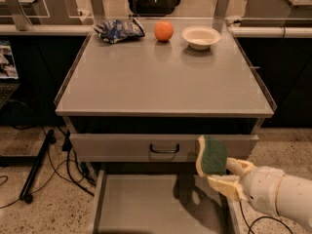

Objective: Place sponge into middle drawer

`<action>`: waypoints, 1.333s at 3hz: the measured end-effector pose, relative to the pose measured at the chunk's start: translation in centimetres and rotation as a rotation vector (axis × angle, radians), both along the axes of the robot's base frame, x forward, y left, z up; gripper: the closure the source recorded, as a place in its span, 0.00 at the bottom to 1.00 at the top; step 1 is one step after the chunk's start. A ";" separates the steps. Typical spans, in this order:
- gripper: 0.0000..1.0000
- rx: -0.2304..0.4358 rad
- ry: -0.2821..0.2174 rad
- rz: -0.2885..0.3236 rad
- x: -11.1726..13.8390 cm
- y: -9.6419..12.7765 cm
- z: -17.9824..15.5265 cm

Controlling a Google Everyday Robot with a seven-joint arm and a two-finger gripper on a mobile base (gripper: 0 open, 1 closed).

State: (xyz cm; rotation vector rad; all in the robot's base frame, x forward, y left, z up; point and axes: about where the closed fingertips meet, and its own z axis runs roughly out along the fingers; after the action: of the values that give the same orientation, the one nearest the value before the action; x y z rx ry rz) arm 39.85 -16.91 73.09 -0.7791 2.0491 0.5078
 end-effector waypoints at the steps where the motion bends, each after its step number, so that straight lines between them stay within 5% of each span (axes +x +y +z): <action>1: 1.00 0.051 0.100 -0.115 -1.7 -0.9 -7.9; 2: 1.00 0.090 0.228 -0.175 -3.5 -1.2 -15.9; 4: 1.00 0.145 0.469 -0.117 -3.3 1.9 -27.9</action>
Offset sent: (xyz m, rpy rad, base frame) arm -0.0503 0.0046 -0.2836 0.1364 0.4581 -0.1815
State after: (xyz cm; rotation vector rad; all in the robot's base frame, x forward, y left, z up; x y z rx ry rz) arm 36.57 -14.97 45.16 -0.4786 2.4346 0.8220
